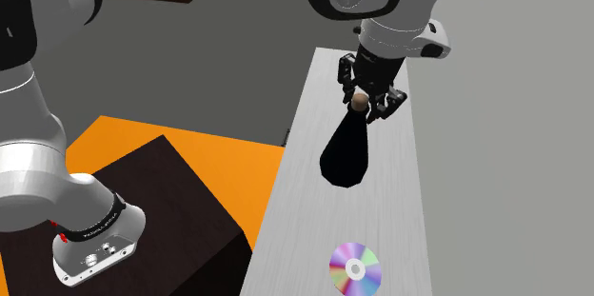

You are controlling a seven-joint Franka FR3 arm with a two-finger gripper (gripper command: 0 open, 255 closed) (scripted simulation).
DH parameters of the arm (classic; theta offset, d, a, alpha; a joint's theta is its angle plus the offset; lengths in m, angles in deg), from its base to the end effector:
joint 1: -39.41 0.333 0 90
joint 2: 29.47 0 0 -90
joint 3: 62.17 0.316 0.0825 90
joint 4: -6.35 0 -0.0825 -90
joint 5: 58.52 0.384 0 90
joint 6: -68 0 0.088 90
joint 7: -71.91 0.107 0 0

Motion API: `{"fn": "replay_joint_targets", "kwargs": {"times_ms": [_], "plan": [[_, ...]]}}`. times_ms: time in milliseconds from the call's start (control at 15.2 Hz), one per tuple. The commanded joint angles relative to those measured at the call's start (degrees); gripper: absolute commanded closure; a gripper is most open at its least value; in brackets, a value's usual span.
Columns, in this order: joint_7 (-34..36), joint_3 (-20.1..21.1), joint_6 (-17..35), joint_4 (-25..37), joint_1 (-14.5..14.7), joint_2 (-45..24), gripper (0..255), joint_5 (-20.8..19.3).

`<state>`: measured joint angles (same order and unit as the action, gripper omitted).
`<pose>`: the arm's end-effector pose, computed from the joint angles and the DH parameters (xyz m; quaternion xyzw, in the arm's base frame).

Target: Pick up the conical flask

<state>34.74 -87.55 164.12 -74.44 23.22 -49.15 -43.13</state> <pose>0.5314 -0.3804 0.5187 -0.9969 0.0457 -0.0216 0.0605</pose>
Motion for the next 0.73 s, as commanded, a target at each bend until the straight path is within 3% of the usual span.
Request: {"fn": "replay_joint_targets", "kwargs": {"times_ms": [0, 660], "plan": [[0.3, -0.1, -1.7, 1.8, -0.2, 0.0, 255, 0.0], [1.1, -0.1, -9.6, 11.4, -1.7, -1.7, 255, 0.6]]}}
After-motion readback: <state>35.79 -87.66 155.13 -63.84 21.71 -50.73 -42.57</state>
